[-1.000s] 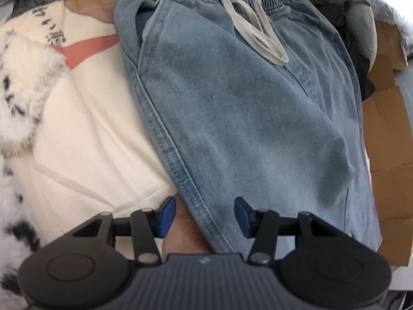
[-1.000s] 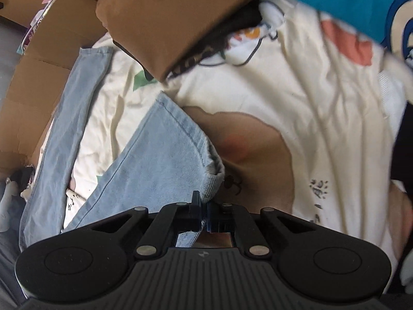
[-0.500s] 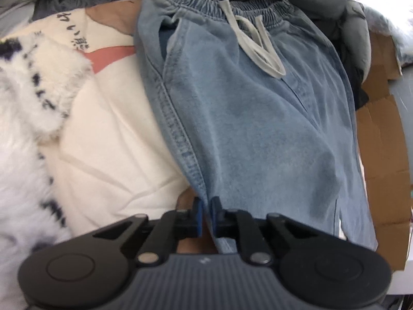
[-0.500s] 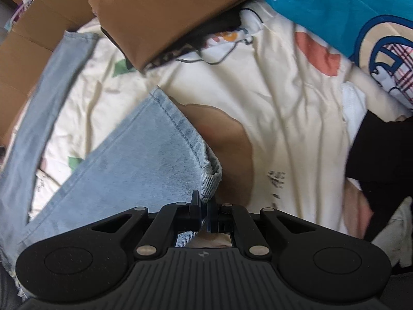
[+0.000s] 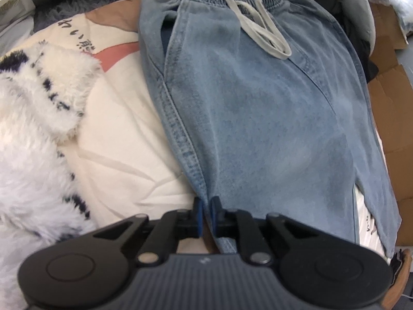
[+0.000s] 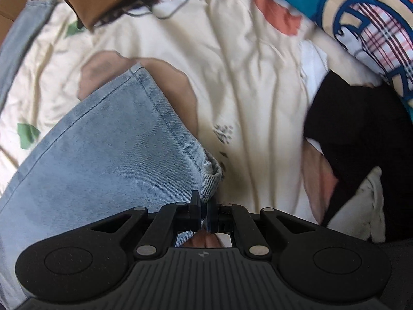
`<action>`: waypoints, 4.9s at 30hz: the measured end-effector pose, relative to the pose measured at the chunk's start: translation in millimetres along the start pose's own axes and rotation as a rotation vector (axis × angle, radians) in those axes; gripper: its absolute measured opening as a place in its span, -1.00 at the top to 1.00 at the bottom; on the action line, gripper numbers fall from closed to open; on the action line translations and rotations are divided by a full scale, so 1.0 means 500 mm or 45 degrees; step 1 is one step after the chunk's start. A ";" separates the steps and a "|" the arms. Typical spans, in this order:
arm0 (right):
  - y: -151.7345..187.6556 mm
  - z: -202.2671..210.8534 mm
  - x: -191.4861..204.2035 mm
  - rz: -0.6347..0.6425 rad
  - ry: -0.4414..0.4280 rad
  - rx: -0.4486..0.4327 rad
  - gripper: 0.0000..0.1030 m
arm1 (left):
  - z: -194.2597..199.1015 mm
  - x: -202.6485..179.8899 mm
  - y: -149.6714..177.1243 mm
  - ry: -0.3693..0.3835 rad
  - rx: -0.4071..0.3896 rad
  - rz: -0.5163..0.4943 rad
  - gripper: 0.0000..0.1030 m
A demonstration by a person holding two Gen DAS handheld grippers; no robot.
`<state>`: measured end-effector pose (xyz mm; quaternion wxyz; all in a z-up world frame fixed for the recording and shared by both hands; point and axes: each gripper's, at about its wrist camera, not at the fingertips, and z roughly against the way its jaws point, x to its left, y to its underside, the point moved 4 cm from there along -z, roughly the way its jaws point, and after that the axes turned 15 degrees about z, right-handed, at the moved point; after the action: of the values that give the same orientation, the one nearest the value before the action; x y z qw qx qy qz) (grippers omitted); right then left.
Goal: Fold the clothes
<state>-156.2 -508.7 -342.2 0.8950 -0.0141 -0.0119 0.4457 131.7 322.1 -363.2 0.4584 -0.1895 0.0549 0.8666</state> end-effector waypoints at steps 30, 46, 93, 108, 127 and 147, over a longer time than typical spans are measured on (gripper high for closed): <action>-0.004 0.012 0.016 0.041 0.101 -0.050 0.94 | 0.005 0.006 -0.009 -0.047 0.053 -0.075 0.91; 0.005 -0.006 0.029 0.225 0.095 -0.153 0.18 | 0.029 -0.015 -0.037 -0.120 0.044 -0.173 0.74; -0.082 -0.060 0.112 0.448 -0.080 -0.313 0.14 | -0.011 0.039 -0.225 -0.147 -0.181 -0.102 0.86; -0.099 -0.081 0.211 0.621 -0.239 -0.390 0.11 | 0.060 -0.134 -0.202 -0.046 -0.248 -0.410 0.74; -0.105 -0.125 0.249 0.862 -0.106 -0.311 0.15 | -0.131 -0.183 -0.207 -0.141 -0.275 -0.511 0.93; -0.071 -0.078 0.312 0.938 -0.207 -0.347 0.15 | -0.090 -0.068 -0.355 -0.170 -0.316 -0.511 0.94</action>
<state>-32.5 -406.4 -378.5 0.6614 -0.1008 -0.1359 0.7307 306.0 385.5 -377.7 0.5971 -0.1940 -0.1211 0.7689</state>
